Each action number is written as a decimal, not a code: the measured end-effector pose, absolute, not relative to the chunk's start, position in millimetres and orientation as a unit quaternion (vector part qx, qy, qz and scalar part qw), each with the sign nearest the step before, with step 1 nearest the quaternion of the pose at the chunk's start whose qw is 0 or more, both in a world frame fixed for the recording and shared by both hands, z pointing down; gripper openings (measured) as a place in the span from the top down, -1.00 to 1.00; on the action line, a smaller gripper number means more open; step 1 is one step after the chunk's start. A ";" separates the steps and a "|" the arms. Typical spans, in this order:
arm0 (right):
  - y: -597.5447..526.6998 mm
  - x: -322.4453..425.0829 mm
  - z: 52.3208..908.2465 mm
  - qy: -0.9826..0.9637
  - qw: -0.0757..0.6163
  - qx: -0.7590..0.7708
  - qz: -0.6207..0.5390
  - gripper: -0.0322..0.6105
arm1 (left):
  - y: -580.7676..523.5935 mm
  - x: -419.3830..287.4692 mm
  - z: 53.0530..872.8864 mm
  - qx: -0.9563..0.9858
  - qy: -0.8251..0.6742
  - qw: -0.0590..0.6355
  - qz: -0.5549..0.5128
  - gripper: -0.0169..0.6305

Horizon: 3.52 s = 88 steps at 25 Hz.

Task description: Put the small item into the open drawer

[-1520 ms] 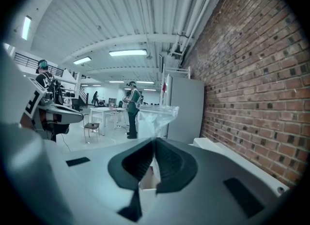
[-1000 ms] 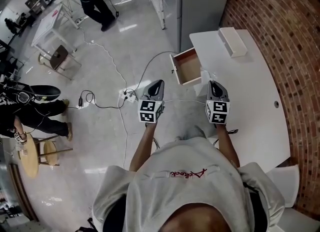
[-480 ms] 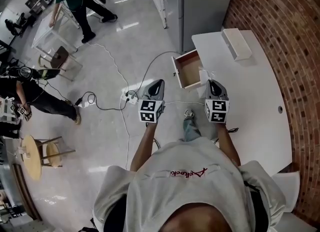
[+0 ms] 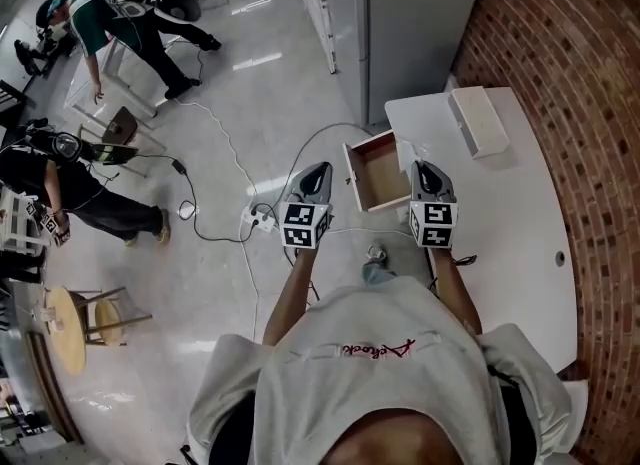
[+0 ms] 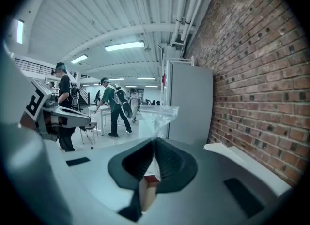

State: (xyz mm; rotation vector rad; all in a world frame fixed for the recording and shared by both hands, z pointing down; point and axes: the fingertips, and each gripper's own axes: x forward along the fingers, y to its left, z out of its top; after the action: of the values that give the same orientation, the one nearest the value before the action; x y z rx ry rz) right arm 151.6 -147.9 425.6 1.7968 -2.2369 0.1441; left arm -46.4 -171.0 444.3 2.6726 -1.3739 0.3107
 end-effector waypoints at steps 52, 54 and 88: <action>-301.3 110.5 578.0 -0.755 0.228 0.588 0.178 0.85 | -328.7 -78.3 578.3 0.875 -0.414 0.185 0.170 0.92; -289.7 110.4 595.6 -0.753 0.237 0.583 0.191 0.85 | -320.8 -77.2 592.8 0.872 -0.414 0.195 0.175 0.92; -244.4 89.2 774.6 -0.733 0.328 0.517 0.298 0.85 | -243.7 -60.8 737.8 0.833 -0.398 0.315 0.219 0.92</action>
State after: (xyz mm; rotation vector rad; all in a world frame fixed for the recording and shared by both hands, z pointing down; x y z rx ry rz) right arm 89.2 -244.4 774.6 1.3529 -1.9177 0.7789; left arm -60.8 -243.7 737.8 2.1950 -1.0485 0.5773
